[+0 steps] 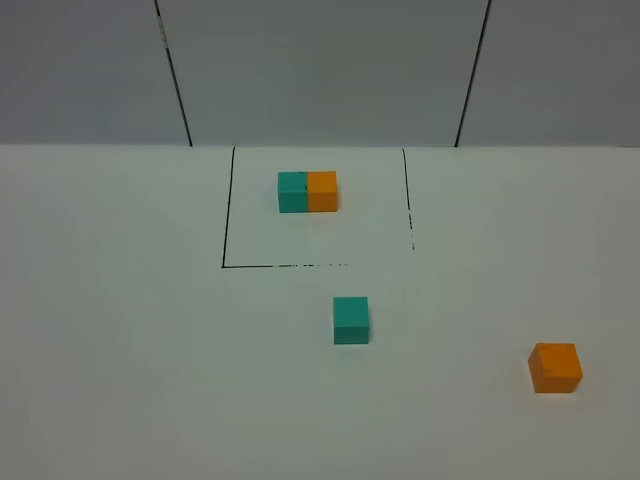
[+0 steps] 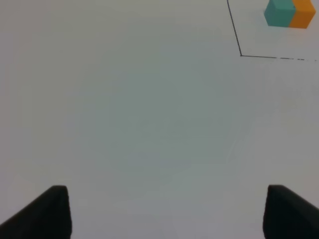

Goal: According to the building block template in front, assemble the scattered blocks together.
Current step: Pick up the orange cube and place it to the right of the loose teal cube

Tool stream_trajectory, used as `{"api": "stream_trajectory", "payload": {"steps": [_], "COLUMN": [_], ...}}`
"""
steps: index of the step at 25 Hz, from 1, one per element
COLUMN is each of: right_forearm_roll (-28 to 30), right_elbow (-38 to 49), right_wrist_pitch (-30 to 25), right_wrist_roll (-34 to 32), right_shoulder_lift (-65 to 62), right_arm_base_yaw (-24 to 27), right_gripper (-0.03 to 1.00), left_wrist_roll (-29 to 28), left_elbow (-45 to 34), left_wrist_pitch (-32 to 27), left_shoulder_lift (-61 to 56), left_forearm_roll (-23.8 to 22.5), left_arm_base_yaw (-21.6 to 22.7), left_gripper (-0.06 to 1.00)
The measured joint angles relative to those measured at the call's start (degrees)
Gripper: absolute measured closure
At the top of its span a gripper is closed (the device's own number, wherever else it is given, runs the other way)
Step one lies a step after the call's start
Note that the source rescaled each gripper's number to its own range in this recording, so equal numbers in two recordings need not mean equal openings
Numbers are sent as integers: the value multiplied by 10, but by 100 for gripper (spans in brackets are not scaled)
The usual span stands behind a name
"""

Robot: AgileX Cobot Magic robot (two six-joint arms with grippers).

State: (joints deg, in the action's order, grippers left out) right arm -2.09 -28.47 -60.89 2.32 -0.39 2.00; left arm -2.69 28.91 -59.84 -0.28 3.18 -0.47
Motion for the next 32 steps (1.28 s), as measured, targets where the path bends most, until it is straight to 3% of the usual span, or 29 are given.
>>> {"api": "stream_trajectory", "payload": {"steps": [32], "right_forearm_roll": [1], "right_elbow": [0], "right_wrist_pitch": [0], "right_wrist_roll": [0], "right_shoulder_lift": [0], "right_arm_base_yaw": [0], "right_gripper": [97], "left_wrist_roll": [0], "left_elbow": [0], "left_wrist_pitch": [0], "left_shoulder_lift": [0], "left_forearm_roll": [0], "left_arm_base_yaw": [0], "left_gripper": [30]}}
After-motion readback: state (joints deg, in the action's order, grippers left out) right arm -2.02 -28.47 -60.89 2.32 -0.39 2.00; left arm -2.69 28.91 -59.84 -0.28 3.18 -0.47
